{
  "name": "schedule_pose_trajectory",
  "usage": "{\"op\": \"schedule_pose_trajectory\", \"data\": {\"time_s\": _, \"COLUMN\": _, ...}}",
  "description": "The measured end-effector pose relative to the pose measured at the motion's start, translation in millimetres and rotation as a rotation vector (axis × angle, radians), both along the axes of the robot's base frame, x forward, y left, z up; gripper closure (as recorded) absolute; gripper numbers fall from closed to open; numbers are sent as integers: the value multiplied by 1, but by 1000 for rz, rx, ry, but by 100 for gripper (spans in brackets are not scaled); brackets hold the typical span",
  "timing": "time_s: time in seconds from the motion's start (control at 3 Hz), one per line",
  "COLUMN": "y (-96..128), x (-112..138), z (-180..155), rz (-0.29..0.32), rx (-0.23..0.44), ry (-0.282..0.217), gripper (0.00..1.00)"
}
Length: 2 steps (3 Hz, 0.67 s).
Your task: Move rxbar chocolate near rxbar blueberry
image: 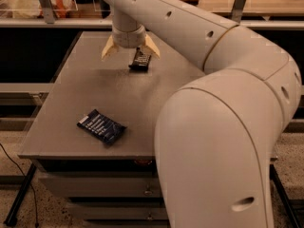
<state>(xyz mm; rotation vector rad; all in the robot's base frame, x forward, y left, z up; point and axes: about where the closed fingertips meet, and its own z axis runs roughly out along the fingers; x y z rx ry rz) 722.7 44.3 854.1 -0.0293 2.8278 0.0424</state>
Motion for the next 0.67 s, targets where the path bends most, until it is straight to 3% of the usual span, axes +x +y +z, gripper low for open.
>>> {"op": "schedule_pose_trajectory", "data": {"time_s": 0.67, "y": -10, "x": 18, "z": -16, "rz": -48, "rx": -19, "ry": -37, "gripper": 0}}
